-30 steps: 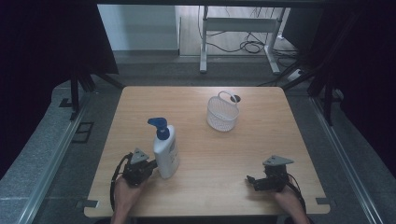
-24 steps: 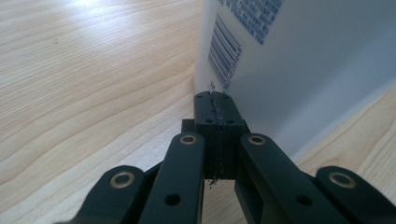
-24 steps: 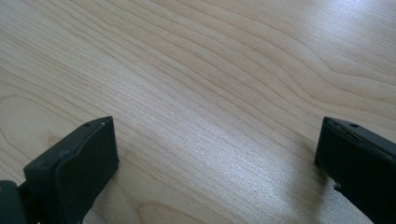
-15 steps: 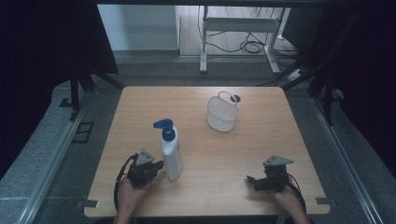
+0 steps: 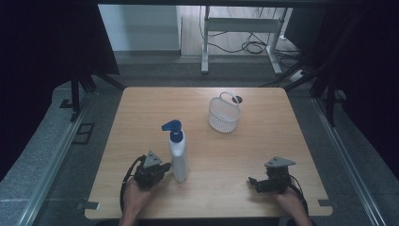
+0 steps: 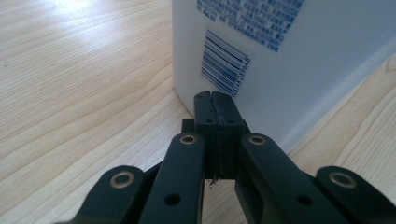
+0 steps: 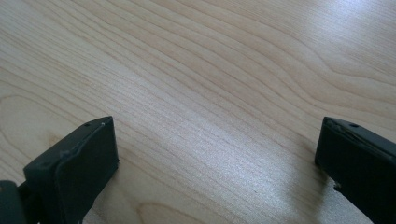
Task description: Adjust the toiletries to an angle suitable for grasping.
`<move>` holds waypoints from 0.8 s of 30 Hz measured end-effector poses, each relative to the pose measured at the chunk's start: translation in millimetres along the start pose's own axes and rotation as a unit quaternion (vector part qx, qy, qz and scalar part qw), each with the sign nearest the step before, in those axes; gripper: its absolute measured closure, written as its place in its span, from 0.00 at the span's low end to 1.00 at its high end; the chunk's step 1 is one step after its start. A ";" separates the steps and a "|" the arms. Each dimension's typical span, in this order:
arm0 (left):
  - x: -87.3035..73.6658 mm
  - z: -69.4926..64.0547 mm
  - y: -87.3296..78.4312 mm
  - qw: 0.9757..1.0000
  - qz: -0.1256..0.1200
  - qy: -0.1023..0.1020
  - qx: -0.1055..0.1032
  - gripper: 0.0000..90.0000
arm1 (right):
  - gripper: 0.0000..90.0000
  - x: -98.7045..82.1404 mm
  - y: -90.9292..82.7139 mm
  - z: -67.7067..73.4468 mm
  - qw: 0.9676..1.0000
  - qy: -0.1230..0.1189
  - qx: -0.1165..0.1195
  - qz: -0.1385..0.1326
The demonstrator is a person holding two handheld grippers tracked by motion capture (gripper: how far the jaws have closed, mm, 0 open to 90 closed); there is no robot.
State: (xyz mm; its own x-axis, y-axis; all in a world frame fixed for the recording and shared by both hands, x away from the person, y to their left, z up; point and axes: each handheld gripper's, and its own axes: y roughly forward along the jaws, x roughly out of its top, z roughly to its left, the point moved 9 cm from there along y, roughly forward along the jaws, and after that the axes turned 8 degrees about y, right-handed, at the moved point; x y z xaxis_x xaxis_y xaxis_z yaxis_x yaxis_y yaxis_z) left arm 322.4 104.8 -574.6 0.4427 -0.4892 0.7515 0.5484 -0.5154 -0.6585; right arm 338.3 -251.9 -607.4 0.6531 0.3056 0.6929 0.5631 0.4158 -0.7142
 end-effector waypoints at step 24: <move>16.6 -32.2 17.9 0.999 -0.012 0.026 -0.035 0.97 | 0.00 0.1 0.1 0.2 1.000 0.000 0.001 0.001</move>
State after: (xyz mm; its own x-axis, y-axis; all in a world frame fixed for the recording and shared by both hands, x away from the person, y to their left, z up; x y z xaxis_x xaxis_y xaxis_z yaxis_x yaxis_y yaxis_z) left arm 316.7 64.8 -575.3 0.3916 -0.5108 0.7653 0.5061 -0.5750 -0.6428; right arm 338.3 -251.7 -607.4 0.6533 0.3068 0.6922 0.5616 0.4168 -0.7148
